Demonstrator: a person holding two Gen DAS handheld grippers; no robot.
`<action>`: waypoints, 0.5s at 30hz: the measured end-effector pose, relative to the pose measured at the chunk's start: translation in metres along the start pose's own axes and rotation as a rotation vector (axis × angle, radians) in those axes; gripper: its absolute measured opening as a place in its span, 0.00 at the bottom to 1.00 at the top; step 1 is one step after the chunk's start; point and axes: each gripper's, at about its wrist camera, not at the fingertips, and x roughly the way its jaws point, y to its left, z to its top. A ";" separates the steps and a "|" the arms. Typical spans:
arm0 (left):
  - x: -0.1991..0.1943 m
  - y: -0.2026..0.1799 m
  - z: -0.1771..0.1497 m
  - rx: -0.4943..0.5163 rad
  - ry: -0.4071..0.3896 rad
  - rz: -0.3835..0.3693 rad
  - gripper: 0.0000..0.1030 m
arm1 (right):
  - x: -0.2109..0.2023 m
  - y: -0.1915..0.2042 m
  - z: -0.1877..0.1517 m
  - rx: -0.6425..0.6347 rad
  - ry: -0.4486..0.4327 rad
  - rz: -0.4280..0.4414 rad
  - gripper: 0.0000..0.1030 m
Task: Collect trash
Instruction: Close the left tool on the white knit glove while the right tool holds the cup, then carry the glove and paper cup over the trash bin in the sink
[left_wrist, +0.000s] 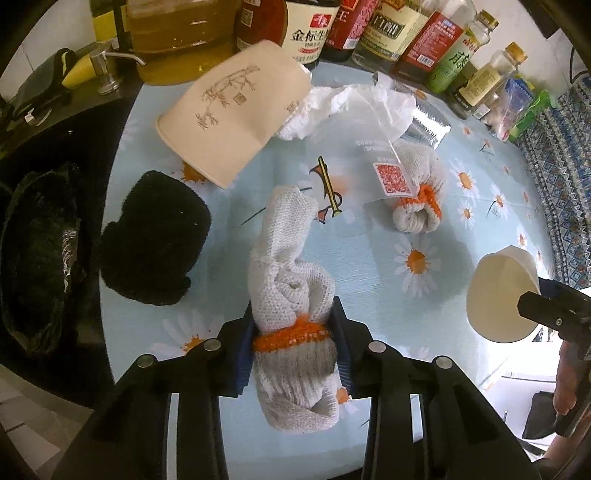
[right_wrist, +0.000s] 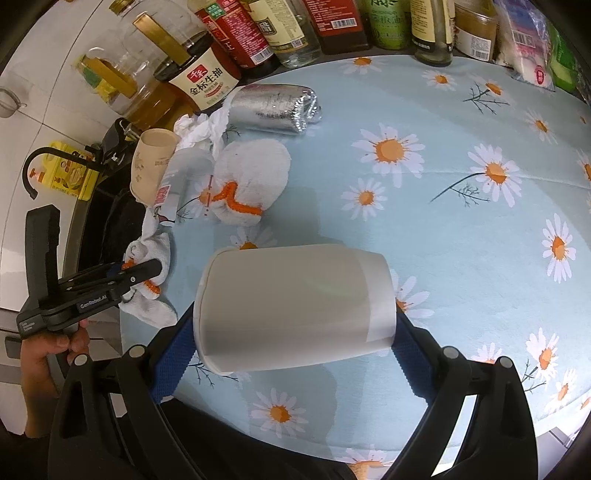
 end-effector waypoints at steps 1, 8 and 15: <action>-0.003 0.002 -0.001 -0.004 -0.005 -0.003 0.34 | 0.000 0.002 0.000 -0.003 0.000 0.000 0.91; -0.024 0.012 -0.006 -0.006 -0.040 -0.032 0.34 | 0.006 0.027 0.003 -0.036 0.014 0.005 0.91; -0.048 0.029 -0.011 -0.003 -0.072 -0.063 0.34 | 0.017 0.062 0.003 -0.075 0.032 0.008 0.91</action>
